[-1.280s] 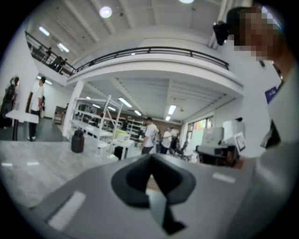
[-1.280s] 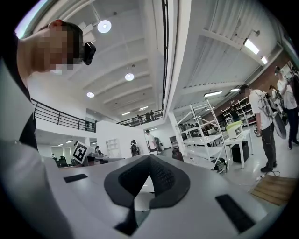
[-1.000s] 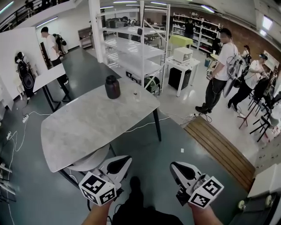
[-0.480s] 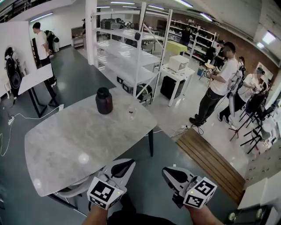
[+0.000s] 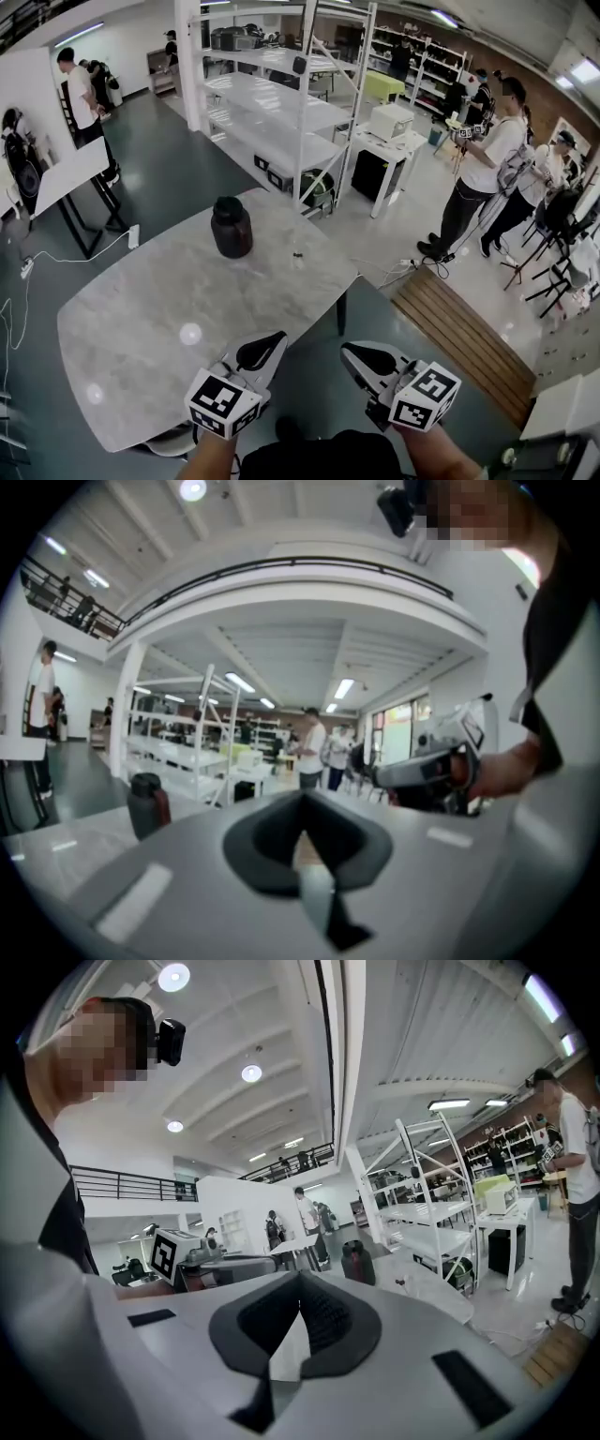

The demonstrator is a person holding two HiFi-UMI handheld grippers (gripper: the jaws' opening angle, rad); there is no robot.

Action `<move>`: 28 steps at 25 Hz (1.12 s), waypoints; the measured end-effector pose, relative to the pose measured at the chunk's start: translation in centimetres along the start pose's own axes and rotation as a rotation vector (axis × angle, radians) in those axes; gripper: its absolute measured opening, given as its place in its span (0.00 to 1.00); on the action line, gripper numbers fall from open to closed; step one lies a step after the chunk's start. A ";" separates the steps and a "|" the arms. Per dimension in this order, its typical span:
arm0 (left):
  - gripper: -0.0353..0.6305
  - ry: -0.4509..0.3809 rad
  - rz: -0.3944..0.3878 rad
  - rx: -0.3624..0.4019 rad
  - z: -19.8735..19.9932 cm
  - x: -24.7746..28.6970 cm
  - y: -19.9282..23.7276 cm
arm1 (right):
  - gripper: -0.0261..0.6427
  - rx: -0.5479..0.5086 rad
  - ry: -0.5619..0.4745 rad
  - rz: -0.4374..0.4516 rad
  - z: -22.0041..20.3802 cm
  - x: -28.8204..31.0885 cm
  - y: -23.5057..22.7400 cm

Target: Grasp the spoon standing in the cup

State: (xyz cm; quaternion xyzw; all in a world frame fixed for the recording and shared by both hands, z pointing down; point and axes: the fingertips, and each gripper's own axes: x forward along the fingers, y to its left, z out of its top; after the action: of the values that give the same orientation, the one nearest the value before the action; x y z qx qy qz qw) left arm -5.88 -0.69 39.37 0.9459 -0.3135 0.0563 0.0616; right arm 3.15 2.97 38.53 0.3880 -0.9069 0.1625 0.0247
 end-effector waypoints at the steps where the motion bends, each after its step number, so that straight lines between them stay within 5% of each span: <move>1: 0.06 0.005 0.002 0.003 0.1 0.3 0.6 | 0.03 0.007 -0.003 -0.003 0.2 0.5 -0.3; 14: 0.11 0.045 0.022 0.021 -0.6 7.0 5.7 | 0.03 0.066 0.022 0.000 0.7 4.6 -8.1; 28: 0.21 0.162 0.139 -0.011 -1.0 21.8 14.4 | 0.03 0.113 0.025 0.087 5.9 11.7 -24.5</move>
State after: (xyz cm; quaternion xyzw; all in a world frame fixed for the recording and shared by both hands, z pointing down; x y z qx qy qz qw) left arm 2.82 -24.80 44.74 0.9139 -0.3726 0.1352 0.0877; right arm 12.86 -22.85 41.69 0.3471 -0.9119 0.2189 0.0070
